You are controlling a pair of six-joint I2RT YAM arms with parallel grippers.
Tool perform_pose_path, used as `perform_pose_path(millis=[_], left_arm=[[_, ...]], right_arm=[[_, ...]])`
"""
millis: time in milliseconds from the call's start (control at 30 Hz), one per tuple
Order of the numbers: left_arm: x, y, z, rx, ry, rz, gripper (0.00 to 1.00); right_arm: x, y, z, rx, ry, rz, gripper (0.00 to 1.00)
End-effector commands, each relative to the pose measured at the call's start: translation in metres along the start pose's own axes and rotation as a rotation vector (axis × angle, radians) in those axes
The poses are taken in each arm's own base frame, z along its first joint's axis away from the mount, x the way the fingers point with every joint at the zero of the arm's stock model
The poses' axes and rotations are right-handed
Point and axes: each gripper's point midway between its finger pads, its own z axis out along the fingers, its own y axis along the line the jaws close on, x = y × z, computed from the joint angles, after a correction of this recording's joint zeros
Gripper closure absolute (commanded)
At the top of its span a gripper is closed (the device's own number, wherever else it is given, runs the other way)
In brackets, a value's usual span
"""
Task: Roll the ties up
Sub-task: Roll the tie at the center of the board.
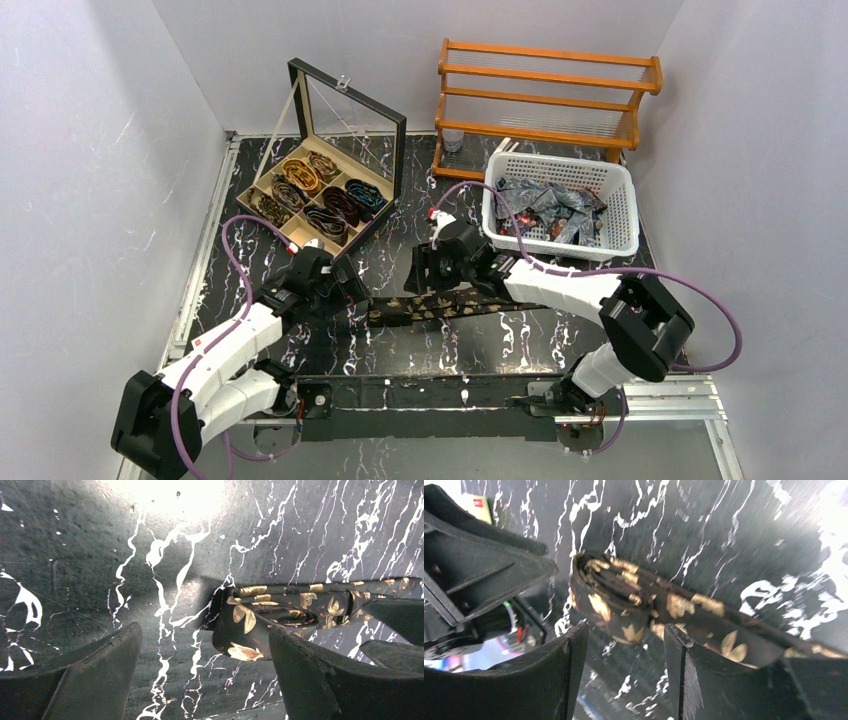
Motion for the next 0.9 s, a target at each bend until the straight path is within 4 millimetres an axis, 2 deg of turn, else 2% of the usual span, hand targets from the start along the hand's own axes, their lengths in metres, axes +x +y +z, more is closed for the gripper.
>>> perform_pose_path(millis=[0,167,333,467,633,767,867], left_arm=[[0.005,-0.006,0.001,0.078,0.031,-0.010,0.05],[0.004,-0.004,0.001,0.107,0.033,-0.031,0.05],[0.005,-0.009,0.002,0.154,0.035,-0.037,0.06],[0.006,-0.013,0.004,0.189,0.037,-0.033,0.07],[0.011,-0.019,0.007,0.257,0.044,-0.029,0.08],[0.018,-0.022,0.014,0.299,0.061,-0.026,0.09],[0.018,-0.032,0.017,0.369,0.061,-0.029,0.10]], right_arm=[[0.025,0.024,0.005,-0.103,0.124,0.259,0.36],[0.019,0.026,0.012,-0.099,0.132,0.233,0.36],[0.025,0.018,0.020,-0.056,0.154,0.250,0.40],[0.024,0.012,0.027,-0.042,0.162,0.253,0.48],[0.034,-0.011,0.032,0.035,0.199,0.286,0.62],[0.040,-0.015,0.035,0.015,0.234,0.295,0.66],[0.044,-0.018,0.037,0.007,0.258,0.302,0.66]])
